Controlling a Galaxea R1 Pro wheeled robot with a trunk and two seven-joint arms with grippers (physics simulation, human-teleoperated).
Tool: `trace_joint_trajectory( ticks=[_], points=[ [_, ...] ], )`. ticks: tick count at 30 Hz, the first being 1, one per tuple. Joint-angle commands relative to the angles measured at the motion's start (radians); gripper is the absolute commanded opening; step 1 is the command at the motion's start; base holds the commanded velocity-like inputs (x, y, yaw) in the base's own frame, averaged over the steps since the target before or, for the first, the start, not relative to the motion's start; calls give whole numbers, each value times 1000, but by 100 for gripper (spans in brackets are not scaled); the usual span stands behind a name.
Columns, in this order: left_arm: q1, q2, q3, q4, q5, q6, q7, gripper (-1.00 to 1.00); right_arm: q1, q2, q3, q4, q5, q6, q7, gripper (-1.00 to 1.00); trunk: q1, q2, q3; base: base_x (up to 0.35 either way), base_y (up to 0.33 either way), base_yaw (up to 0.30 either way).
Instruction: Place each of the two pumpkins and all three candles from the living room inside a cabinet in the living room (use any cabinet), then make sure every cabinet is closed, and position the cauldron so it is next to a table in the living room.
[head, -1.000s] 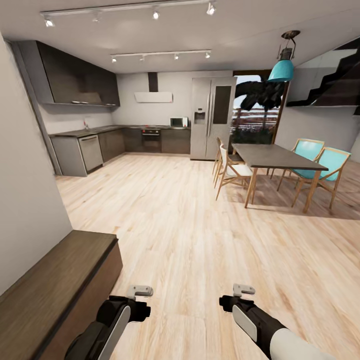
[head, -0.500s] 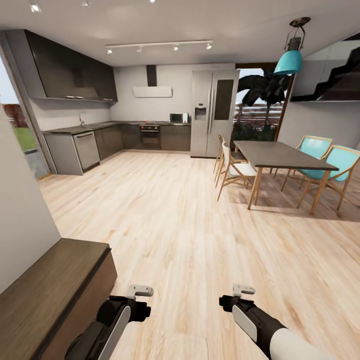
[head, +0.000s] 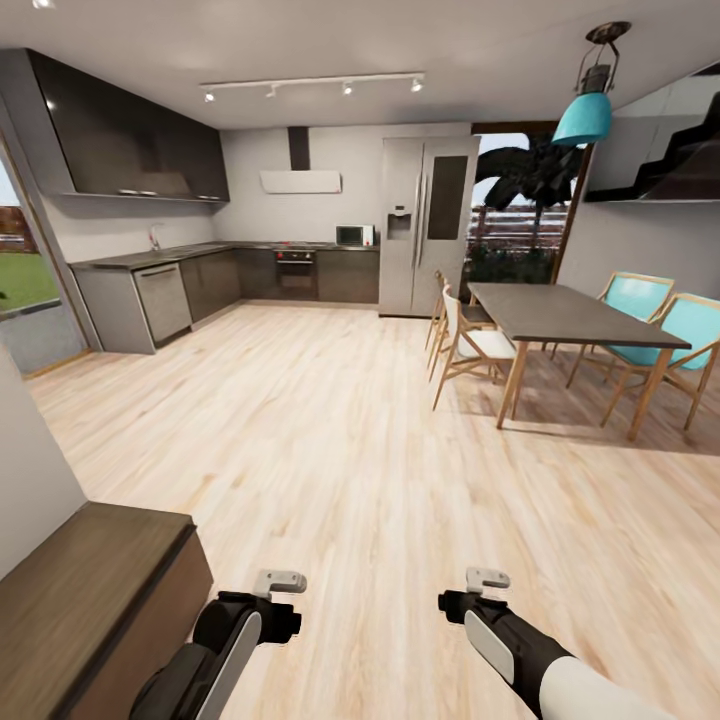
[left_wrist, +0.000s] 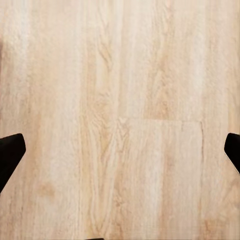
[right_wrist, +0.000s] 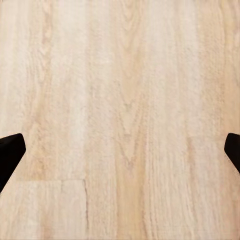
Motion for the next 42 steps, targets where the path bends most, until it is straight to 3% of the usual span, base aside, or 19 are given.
trace_joint_trajectory(
  ticks=[1,42],
  points=[
    [-1,0,-1,-1,10,3,10,100,-1,-1,8,-3,-6,5,-8,100,1,0,-1,321,-18,0],
    [-1,-1,-4,-1,10,2,13,100,-1,-2,8,-3,-6,2,-6,100,1,0,-1,316,-106,0]
  ],
)
